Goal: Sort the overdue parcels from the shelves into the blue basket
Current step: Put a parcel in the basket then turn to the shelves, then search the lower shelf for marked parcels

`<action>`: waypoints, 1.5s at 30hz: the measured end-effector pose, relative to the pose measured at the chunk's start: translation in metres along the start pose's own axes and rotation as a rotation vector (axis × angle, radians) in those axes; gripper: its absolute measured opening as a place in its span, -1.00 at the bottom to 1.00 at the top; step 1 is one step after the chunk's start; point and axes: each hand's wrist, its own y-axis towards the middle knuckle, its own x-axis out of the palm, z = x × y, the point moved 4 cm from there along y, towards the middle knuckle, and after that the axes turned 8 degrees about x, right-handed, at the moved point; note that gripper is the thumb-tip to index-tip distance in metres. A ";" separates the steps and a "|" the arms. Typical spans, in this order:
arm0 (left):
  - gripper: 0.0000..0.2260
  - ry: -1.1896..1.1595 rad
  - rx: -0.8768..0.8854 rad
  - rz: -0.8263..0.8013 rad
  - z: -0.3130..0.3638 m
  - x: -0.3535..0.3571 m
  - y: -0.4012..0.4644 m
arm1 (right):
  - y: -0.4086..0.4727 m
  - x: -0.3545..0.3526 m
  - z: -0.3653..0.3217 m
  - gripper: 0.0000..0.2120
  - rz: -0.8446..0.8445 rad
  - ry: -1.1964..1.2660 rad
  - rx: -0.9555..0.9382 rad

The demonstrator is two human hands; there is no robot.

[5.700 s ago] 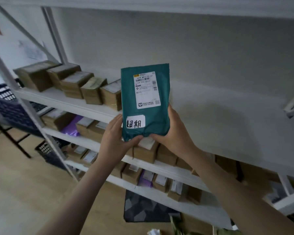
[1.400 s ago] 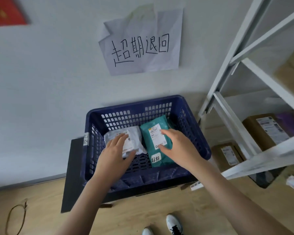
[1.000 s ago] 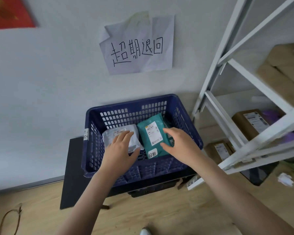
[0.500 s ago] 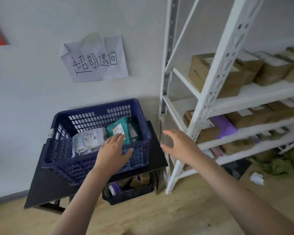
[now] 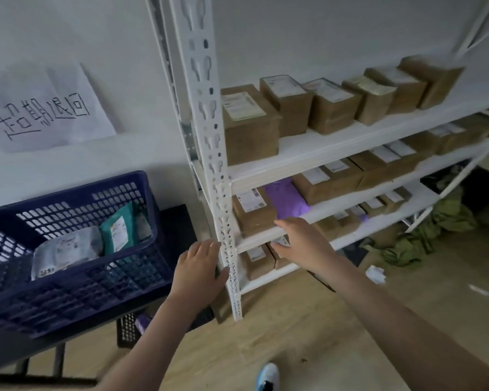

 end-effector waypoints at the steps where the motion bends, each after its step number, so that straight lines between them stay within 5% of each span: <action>1: -0.47 0.023 -0.001 -0.009 0.006 0.006 0.008 | 0.009 -0.001 0.011 -0.41 -0.005 -0.011 -0.001; 22: -0.42 0.049 -0.345 -0.063 0.084 0.077 0.138 | 0.146 -0.031 0.183 -0.41 -0.142 -0.054 -0.197; 33: -0.39 -0.045 -0.611 -0.021 0.107 0.081 0.127 | 0.167 -0.017 0.208 -0.40 -0.228 -0.060 -0.357; 45: -0.29 -0.046 -0.519 0.099 0.092 0.104 0.151 | 0.170 0.024 0.178 -0.36 -0.219 -0.082 -0.408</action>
